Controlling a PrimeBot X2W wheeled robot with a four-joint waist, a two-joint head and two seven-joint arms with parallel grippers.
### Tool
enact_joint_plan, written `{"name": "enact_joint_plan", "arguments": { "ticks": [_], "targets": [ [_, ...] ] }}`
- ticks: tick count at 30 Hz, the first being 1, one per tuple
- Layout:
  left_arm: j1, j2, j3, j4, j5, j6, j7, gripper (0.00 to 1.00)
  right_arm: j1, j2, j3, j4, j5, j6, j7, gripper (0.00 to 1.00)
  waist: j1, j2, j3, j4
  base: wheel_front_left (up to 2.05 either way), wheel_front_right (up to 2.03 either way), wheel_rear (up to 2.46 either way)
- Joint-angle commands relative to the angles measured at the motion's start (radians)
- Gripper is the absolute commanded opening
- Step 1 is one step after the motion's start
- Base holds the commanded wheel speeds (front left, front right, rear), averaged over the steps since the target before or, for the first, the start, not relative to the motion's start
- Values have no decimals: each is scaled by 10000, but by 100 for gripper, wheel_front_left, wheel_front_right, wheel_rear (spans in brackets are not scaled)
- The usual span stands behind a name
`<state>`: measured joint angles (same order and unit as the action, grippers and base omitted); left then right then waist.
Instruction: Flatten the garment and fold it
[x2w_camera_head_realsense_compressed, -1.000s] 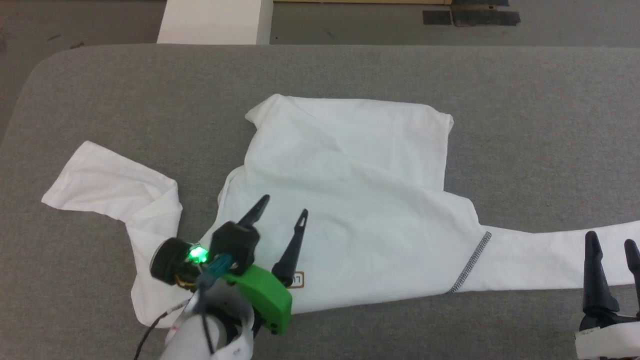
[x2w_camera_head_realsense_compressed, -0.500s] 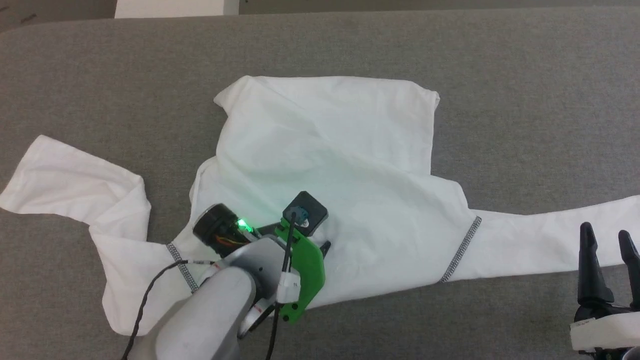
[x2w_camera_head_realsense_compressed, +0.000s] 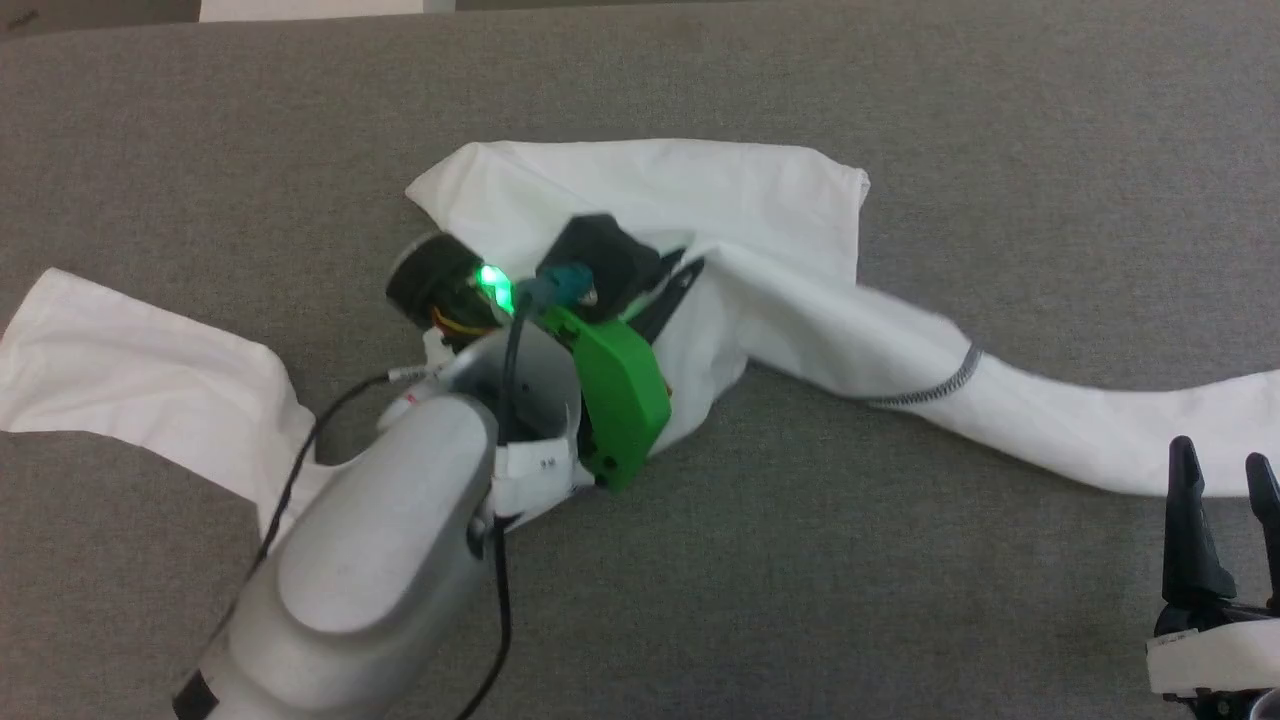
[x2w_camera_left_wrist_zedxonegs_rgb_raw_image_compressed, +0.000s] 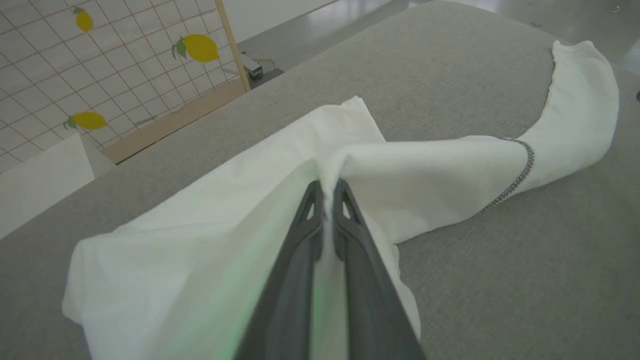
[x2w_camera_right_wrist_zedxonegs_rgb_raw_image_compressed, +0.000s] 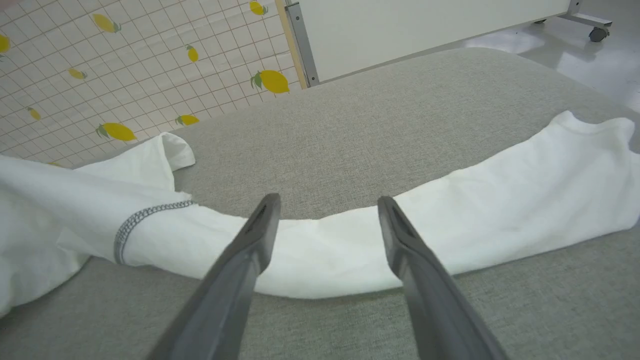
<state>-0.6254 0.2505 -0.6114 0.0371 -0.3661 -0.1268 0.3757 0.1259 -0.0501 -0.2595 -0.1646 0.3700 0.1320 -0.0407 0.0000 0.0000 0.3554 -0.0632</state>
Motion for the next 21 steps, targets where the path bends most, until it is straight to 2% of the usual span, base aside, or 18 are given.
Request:
{"name": "enact_joint_plan", "arguments": {
  "ticks": [1,6,10,11,12,13,14,21],
  "targets": [
    [-491,132,169,-111,-131,-13,51,0,-157,-1,24,-33,71,-13,-6,100,0,0,98,-47,0,0,0],
    [-1657,960,233,449,-520,-32,295,0,-362,-1,188,46,132,-13,15,100,0,0,476,-345,0,0,0],
    [-2300,1452,133,1379,-485,-35,-375,0,-572,-1,333,257,228,-13,-101,100,0,0,846,-627,0,0,0],
    [-2395,1522,129,1663,-362,-35,-613,16,-617,-1,375,309,245,-13,-132,100,0,0,907,-675,0,0,0],
    [-2487,1569,112,1991,-195,-25,-894,45,-676,-1,431,387,270,-13,-174,100,0,0,983,-729,0,0,0],
    [-2522,1521,162,2232,-167,27,-1152,91,-723,-1,464,452,285,-13,-210,100,0,0,1017,-754,0,0,0],
    [-2540,1430,234,2496,-157,135,-1440,100,-773,-1,493,529,294,-13,-253,100,0,0,1041,-771,0,0,0],
    [-2377,1081,573,2931,-329,482,-2794,100,-848,-1,368,851,226,-13,-362,100,0,0,798,-471,0,0,0]
  ]
}}
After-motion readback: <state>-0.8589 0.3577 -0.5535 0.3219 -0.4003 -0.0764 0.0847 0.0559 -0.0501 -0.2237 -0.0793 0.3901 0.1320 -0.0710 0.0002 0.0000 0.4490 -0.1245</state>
